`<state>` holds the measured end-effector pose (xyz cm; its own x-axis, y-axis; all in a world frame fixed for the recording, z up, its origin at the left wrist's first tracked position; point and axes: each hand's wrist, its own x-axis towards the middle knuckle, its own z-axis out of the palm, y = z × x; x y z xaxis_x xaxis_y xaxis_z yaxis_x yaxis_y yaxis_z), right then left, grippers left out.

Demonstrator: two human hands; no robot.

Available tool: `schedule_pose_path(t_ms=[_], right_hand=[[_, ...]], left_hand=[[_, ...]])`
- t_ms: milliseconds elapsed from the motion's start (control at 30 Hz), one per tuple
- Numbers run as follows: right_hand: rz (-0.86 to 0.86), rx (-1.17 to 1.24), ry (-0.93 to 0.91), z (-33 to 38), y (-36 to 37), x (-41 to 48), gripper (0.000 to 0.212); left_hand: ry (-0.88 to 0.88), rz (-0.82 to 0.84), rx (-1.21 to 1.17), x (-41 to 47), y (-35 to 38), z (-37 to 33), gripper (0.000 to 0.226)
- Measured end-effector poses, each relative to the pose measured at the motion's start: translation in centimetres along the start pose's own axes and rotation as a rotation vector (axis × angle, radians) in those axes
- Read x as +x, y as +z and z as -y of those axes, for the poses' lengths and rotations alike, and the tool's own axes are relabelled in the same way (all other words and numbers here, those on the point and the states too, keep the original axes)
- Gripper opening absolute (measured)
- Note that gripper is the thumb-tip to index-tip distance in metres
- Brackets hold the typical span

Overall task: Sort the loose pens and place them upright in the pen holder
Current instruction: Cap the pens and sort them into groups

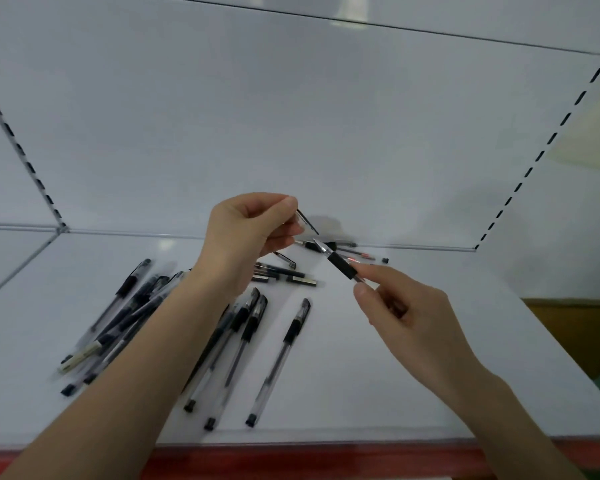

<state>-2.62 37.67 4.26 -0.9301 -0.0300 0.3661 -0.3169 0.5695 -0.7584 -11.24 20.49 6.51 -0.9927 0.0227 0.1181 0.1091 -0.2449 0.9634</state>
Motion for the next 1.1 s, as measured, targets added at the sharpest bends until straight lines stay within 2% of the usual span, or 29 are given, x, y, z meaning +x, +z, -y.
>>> schedule_pose_path(t_ms=[500,667,867,1033,1100], right_hand=[[-0.027,0.066,-0.012,1.6,1.0,-0.1,0.027],[-0.068,0.138,0.01,1.4,1.4,-0.2,0.028],[-0.018,0.129,0.07,0.3,2.4,-0.8,0.028],[0.256,0.096,0.176,-1.7,1.0,-0.6,0.013],[0.186,0.051,0.214,-3.1,0.0,0.2,0.015]], left_hand=[[0.091,0.034,0.06,-2.5,0.9,-0.3,0.01],[0.139,-0.013,0.057,-3.2,1.3,0.2,0.009],[0.112,-0.036,0.104,-3.7,1.0,1.7,0.004],[0.046,-0.027,0.258,-3.4,0.1,3.4,0.01],[0.04,-0.024,0.4,-3.1,-0.2,4.3,0.013]])
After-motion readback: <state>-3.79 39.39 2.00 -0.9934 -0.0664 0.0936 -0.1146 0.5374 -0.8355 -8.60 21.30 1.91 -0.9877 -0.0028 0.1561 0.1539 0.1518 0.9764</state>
